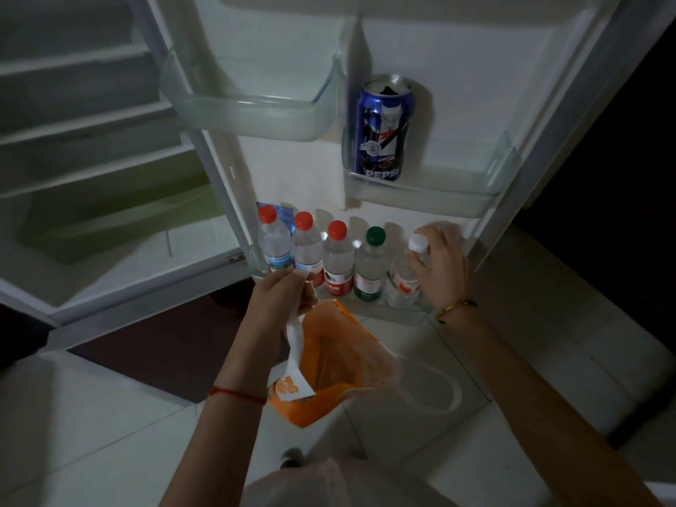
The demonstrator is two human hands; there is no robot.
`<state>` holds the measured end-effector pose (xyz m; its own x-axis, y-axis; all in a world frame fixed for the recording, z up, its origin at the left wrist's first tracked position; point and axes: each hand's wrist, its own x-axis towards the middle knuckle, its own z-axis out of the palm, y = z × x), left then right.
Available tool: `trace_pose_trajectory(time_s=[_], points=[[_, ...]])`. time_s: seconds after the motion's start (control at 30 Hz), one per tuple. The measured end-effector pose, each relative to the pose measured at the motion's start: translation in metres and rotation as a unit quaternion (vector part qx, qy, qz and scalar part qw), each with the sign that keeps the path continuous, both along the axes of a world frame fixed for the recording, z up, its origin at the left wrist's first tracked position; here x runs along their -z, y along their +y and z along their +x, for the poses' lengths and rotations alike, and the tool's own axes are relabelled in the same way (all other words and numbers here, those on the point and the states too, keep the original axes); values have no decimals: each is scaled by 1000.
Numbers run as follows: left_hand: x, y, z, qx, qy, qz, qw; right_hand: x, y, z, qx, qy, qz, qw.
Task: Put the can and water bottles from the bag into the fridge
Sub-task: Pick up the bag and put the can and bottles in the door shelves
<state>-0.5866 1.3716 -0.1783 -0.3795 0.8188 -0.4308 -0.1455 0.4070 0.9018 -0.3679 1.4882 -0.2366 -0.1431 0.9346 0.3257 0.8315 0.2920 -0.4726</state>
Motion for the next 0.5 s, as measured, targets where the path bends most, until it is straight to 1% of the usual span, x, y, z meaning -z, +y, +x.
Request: trace_pose_trajectory(time_s=[0.1,0.13,0.23,0.3,0.33,0.4,0.47,0.5], points=[[8,-4,-2,-13,11,3,1000,-8,0,-3,6,3,-33,999],[11,-6,-3,-20,9,4,1000,-12,-1,-6,11,-13,-39,999],[20,-15,-9,-29,-8,7,1000,-26,-15,-21,21,-102,9,995],[28,-21,-15,-36,-6,8,999,-31,-30,-34,-4,-110,31,993],[32,-24,-19,-42,-2,6,999,-32,-37,-41,-32,-93,28,995],[40,-31,-29,-60,15,1,998,-27,-51,-56,-100,-3,-25,995],[51,-37,-40,-83,26,-11,996,-19,-61,-72,-154,78,-91,981],[56,-42,-47,-96,26,-19,995,-13,-65,-81,-173,97,-110,974]])
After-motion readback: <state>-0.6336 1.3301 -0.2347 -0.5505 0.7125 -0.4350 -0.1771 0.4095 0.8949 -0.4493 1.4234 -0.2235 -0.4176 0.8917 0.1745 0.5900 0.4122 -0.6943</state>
